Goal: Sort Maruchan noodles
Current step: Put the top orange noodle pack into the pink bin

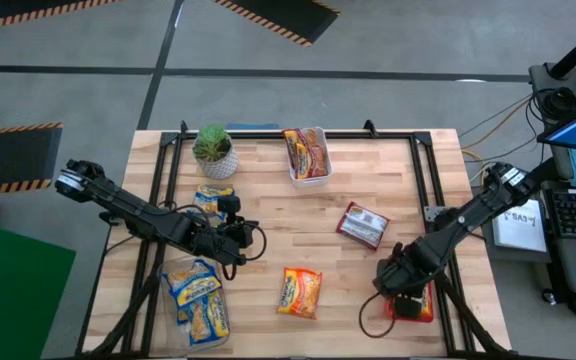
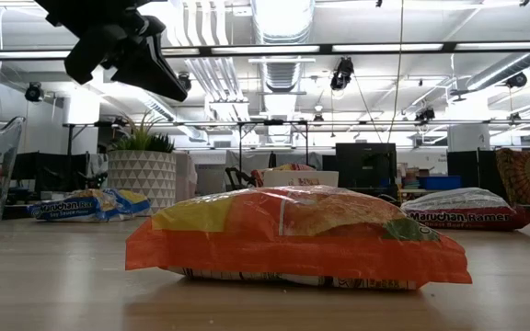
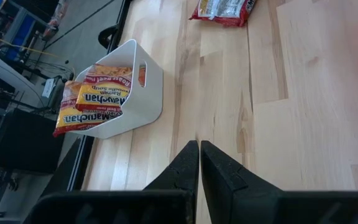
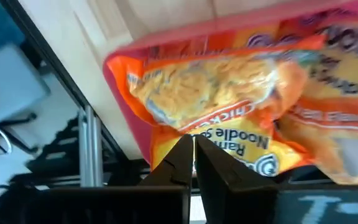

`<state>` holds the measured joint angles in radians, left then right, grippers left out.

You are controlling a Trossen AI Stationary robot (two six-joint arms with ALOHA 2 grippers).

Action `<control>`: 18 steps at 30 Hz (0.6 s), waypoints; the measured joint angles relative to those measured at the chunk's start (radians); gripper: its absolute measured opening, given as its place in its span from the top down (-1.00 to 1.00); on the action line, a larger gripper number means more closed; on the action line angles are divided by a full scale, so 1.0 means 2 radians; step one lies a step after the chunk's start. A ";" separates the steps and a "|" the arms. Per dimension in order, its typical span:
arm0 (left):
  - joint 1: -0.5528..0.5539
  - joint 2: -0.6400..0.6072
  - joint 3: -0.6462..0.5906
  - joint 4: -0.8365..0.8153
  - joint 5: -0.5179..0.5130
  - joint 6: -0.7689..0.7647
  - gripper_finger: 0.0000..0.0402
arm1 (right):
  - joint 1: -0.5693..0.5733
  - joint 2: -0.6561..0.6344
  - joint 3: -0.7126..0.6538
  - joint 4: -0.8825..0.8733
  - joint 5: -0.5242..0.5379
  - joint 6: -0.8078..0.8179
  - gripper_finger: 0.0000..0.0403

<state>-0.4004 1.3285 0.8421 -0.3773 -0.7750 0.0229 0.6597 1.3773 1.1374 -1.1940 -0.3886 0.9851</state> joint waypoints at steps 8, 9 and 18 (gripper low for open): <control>0.000 0.000 0.000 -0.012 0.000 -0.009 1.00 | 0.047 0.017 -0.061 0.047 0.001 -0.014 0.96; 0.000 0.000 0.000 -0.012 0.000 -0.009 1.00 | 0.050 0.020 -0.068 0.052 0.002 -0.016 0.96; 0.000 0.000 0.000 -0.012 0.000 -0.012 1.00 | 0.051 0.026 -0.074 0.056 -0.006 -0.039 0.96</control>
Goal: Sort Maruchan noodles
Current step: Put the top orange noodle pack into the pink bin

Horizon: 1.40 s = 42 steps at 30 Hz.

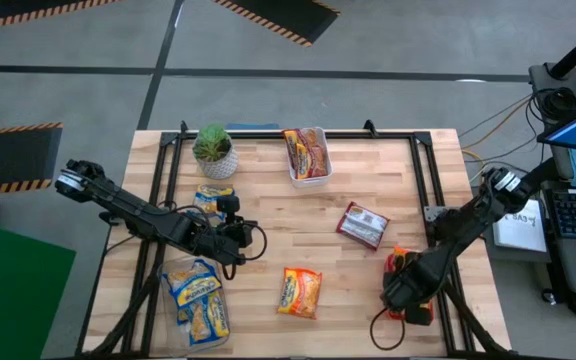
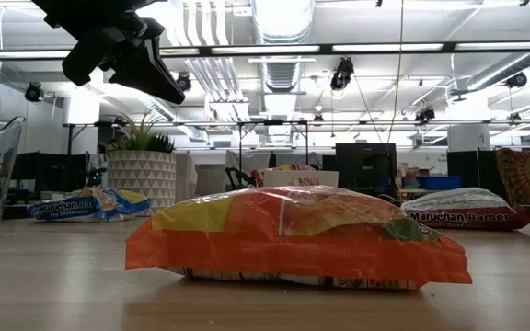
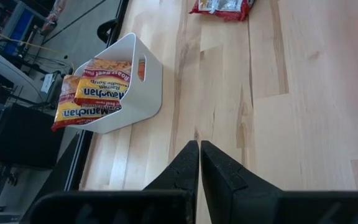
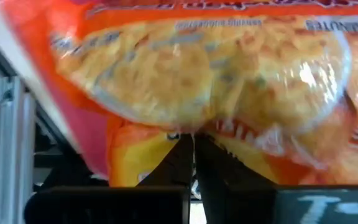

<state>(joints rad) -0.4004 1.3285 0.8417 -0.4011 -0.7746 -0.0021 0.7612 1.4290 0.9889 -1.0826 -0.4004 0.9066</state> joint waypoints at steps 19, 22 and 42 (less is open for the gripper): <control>0.000 0.000 0.000 -0.002 0.000 -0.004 1.00 | -0.001 0.003 0.021 0.040 0.097 -0.030 0.96; 0.000 0.000 0.000 -0.004 0.000 -0.004 1.00 | -0.001 0.006 0.021 0.035 0.094 -0.039 0.96; 0.000 0.000 0.000 -0.003 0.000 -0.004 1.00 | 0.000 -0.036 0.030 -0.064 0.088 0.021 0.96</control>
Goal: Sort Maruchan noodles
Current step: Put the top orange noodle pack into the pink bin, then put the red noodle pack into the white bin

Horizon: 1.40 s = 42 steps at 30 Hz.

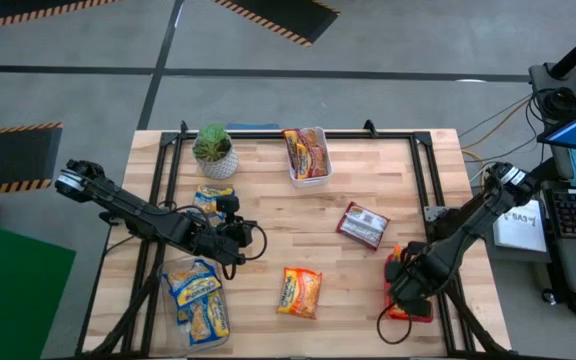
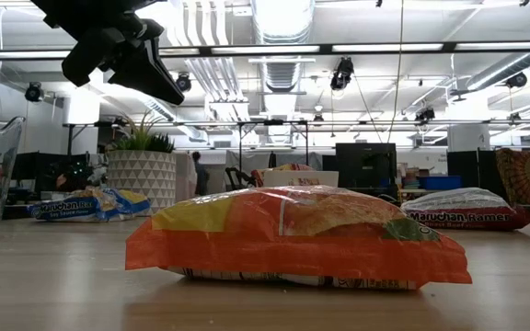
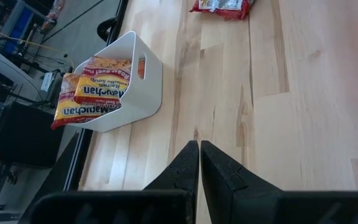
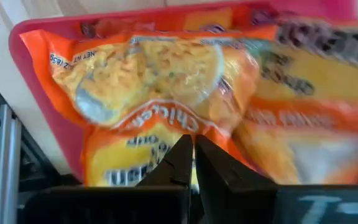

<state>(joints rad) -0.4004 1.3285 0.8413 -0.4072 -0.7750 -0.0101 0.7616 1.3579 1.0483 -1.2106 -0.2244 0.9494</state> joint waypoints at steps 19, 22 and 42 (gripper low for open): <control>0.000 0.000 0.000 0.002 0.000 0.000 1.00 | -0.002 0.002 0.041 -0.024 0.083 -0.024 0.96; 0.000 0.000 0.000 0.002 0.000 0.000 1.00 | -0.014 0.002 0.061 -0.021 0.164 -0.022 0.96; 0.000 0.000 0.000 0.002 0.000 0.000 1.00 | -0.225 0.002 0.069 -0.012 0.223 -0.004 0.95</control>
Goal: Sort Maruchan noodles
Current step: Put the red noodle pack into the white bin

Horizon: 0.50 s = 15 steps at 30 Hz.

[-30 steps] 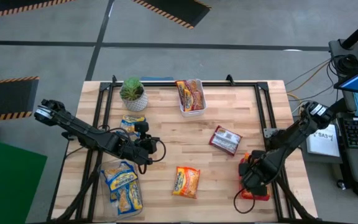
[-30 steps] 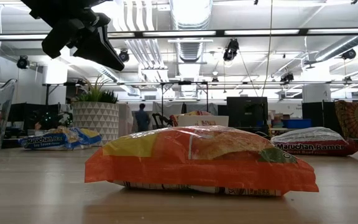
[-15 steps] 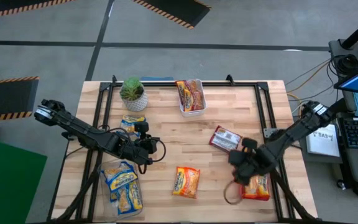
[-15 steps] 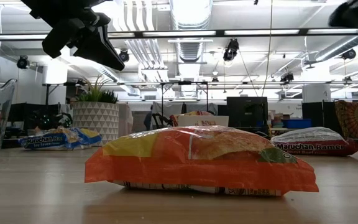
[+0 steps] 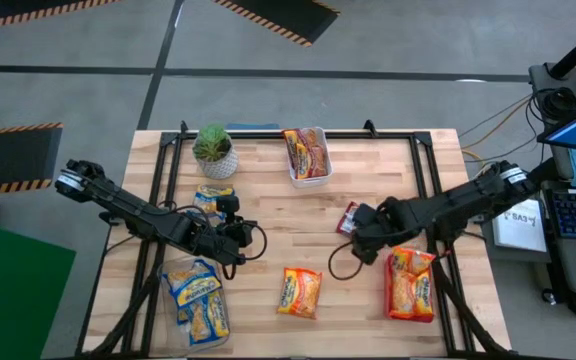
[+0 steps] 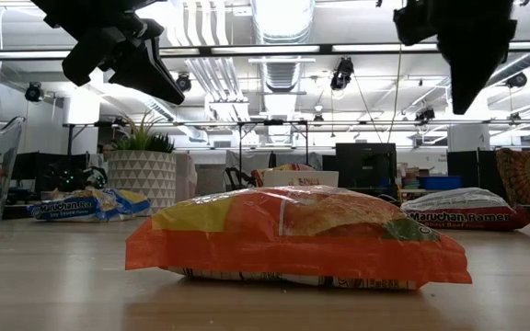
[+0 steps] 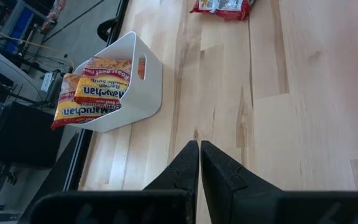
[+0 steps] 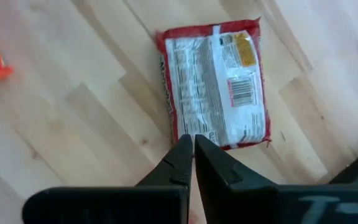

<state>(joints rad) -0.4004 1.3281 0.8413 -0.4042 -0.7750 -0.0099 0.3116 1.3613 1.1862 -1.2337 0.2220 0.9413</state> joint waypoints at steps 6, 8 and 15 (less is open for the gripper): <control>0.000 0.000 0.000 0.000 0.000 0.000 1.00 | -0.003 0.000 0.000 0.011 -0.009 0.046 0.63; 0.000 0.000 0.000 0.000 0.000 0.000 1.00 | -0.003 0.000 0.000 0.012 -0.010 0.084 0.45; 0.000 0.000 0.000 0.000 0.000 0.000 1.00 | -0.008 0.000 0.000 0.010 -0.005 0.102 -0.11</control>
<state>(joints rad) -0.4004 1.3281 0.8413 -0.4046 -0.7750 -0.0099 0.2948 1.3617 1.1858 -1.2134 0.2118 1.1449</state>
